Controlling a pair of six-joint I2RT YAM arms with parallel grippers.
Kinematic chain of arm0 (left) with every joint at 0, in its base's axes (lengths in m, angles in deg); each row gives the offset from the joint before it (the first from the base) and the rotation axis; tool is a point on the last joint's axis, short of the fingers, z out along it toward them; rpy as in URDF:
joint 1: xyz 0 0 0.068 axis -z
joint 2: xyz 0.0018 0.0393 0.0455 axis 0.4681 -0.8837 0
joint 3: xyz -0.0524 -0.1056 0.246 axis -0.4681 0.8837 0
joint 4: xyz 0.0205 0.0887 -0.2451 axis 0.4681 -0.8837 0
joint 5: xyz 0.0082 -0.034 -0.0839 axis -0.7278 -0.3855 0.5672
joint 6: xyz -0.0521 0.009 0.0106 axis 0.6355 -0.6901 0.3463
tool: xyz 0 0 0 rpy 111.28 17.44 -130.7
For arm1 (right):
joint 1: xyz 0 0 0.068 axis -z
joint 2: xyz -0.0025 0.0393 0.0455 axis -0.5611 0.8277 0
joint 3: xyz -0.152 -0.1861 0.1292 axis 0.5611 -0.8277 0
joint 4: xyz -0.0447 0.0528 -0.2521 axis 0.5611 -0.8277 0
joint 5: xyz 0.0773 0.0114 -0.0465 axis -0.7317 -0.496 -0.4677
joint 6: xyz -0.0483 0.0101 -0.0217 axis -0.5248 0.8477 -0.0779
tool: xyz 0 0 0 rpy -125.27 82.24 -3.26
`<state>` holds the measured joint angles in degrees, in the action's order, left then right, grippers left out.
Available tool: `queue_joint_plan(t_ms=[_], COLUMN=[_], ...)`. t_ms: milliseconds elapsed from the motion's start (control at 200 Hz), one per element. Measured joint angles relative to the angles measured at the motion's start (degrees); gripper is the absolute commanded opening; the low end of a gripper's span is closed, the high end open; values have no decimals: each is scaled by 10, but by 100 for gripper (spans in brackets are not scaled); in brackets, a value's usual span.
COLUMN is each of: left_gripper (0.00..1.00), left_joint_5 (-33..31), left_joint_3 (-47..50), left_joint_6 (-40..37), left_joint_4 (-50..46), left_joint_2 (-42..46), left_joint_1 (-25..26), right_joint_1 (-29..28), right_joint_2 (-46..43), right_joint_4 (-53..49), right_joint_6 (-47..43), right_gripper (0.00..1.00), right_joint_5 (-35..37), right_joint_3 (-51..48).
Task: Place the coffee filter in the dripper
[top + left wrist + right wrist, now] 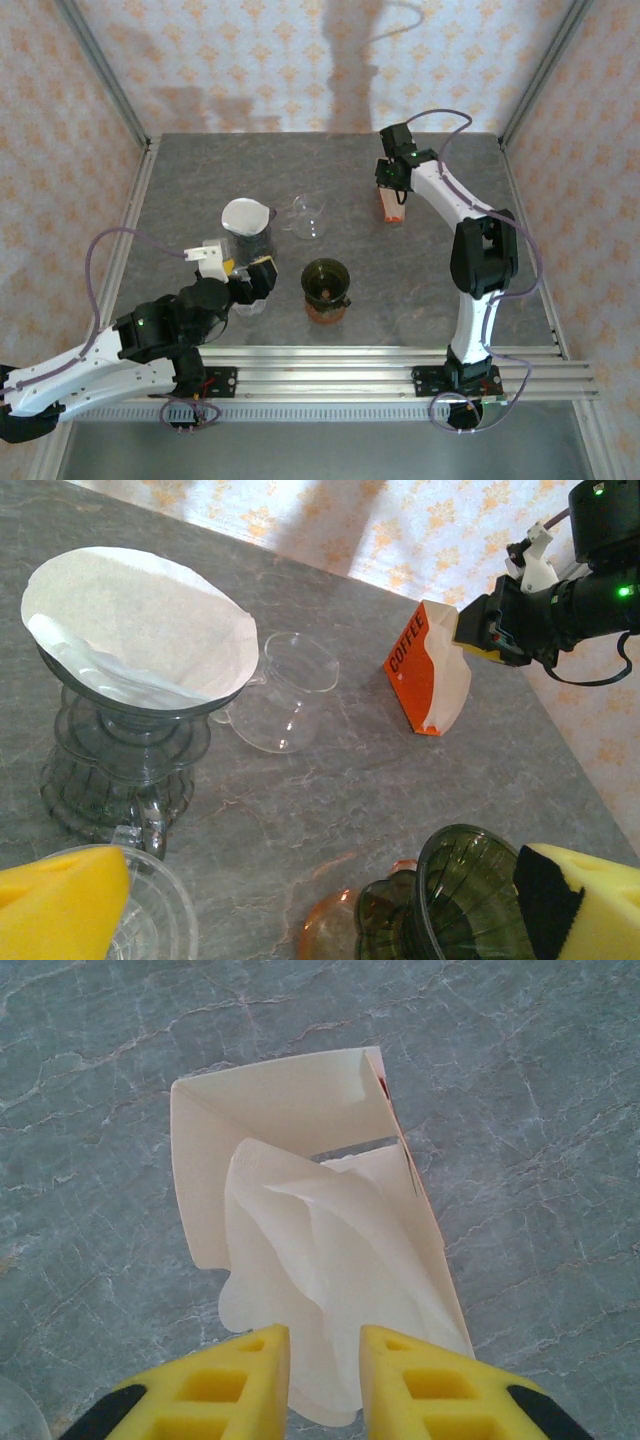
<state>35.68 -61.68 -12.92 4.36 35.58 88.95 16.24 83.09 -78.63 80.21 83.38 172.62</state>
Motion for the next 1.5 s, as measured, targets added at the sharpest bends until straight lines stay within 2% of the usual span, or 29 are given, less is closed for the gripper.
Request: queue_joint_plan(t_ms=[235,470,686,986,1221,1316,1501], left_gripper=[100,100,100,100,100,100,100], left_joint_5=[-3,-9,-11,-11,-11,-11,-11], left_joint_3=[0,0,0,0,0,0,0], left_joint_6=[0,-6,-9,-9,-8,-8,-8], left_joint_4=[0,0,0,0,0,0,0], left_joint_2=[0,0,0,0,1,0,1], left_joint_1=[0,0,0,0,0,0,0], right_joint_1=[1,1,1,1,1,1,1], right_joint_2=[11,16,16,17,17,17,17], right_joint_4=[2,2,2,1,2,2,2], right_joint_6=[0,-1,-1,-5,-6,-6,-7], right_gripper=[22,14,12,0,0,20,21], right_joint_5=[-2,-2,-2,-4,-4,-4,-4], right_joint_3=[3,3,3,11,13,12,12])
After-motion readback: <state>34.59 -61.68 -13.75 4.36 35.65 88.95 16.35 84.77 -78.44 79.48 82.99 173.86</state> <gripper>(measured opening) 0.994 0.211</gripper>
